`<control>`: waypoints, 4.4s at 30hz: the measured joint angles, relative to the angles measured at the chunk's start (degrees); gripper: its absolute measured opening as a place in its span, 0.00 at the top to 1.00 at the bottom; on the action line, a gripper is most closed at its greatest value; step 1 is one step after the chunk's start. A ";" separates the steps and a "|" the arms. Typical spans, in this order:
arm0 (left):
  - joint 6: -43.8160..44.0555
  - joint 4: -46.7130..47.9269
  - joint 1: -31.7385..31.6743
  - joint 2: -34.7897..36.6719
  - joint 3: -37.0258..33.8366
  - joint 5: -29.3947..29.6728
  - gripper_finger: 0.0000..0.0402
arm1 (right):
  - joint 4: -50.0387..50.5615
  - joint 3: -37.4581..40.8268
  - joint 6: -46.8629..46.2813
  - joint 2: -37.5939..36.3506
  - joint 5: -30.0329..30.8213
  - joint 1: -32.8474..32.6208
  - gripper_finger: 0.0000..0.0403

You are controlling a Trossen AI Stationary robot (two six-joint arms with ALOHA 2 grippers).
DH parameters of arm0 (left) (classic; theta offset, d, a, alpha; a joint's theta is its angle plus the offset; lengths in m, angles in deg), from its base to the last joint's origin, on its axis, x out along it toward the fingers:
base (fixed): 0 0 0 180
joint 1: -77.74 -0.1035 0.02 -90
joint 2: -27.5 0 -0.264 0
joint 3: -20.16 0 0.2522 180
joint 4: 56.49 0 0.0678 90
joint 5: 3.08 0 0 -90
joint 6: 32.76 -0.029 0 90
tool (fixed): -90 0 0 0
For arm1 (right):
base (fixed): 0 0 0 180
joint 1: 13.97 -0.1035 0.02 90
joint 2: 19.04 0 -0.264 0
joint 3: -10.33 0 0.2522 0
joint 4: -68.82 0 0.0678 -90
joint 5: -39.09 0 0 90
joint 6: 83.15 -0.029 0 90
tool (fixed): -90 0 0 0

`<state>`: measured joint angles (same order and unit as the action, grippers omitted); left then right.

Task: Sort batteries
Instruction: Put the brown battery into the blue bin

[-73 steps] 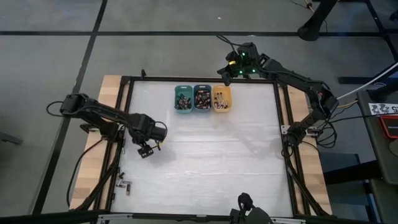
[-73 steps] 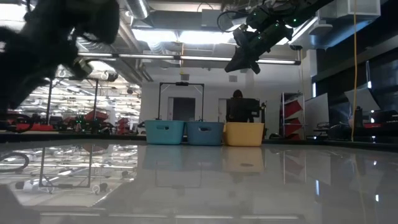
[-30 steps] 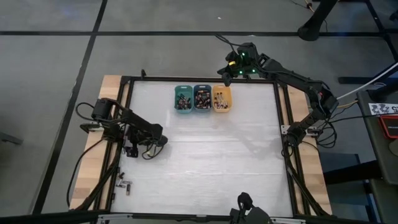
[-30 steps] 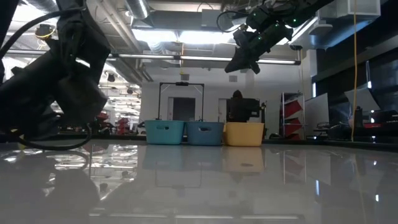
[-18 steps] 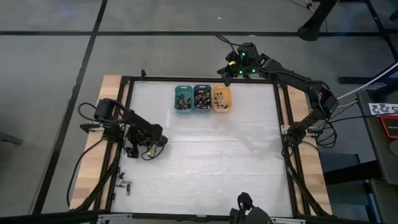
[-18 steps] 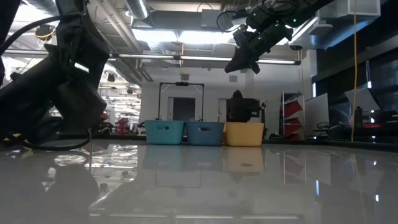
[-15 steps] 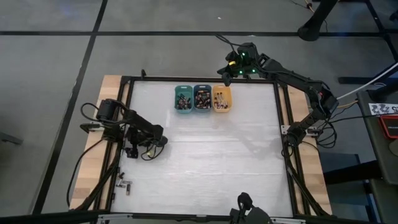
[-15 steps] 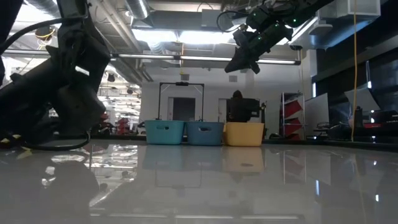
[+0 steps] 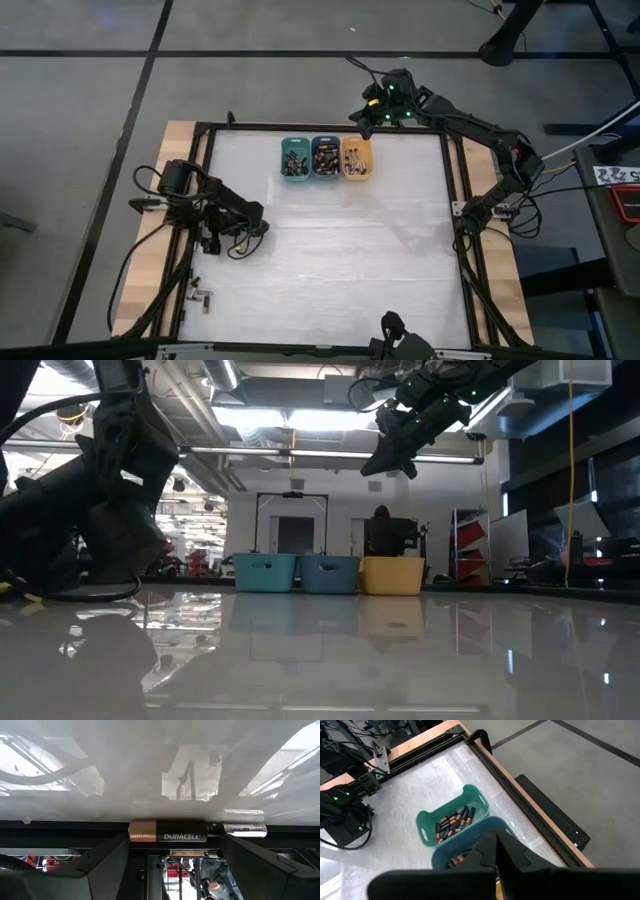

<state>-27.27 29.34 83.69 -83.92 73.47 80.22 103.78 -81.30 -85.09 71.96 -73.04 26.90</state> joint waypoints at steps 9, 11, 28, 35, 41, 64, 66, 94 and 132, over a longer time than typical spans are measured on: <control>0.02 -0.31 0.04 0.00 -0.07 0.24 0.23 | 0.44 0.00 -0.02 0.00 -0.02 -0.02 1.00; 0.02 -0.35 0.04 0.00 -0.10 0.26 0.23 | 0.45 0.00 -0.02 0.00 -0.02 -0.02 1.00; 0.67 -0.89 0.04 0.04 -0.40 0.48 0.42 | 4.44 0.00 1.54 0.00 -3.01 -0.02 1.00; 4.28 -1.00 0.04 3.79 1.05 1.31 0.49 | 5.57 0.00 2.68 0.00 -2.99 -0.02 1.00; 9.14 -4.22 -0.07 13.02 4.95 3.26 0.50 | 5.47 0.00 3.76 0.00 -2.99 -0.02 1.00; 42.24 -14.45 4.79 35.87 15.17 14.48 0.52 | 7.18 4.15 20.77 5.21 -12.08 -18.53 1.00; 41.35 -20.29 6.69 37.14 15.19 13.41 0.53 | 11.45 4.80 17.95 6.51 -19.71 -18.70 1.00; 12.12 -34.06 17.36 37.55 15.17 16.42 0.74 | 22.40 7.23 -39.60 -18.40 26.62 -66.38 1.00; 32.70 -71.33 33.81 -2.18 31.47 18.07 0.34 | -0.60 7.23 -45.63 -0.09 30.59 -76.17 1.00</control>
<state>5.44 -41.99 117.50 -86.10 104.95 98.29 103.18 -74.06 -130.71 71.88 -42.45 -49.28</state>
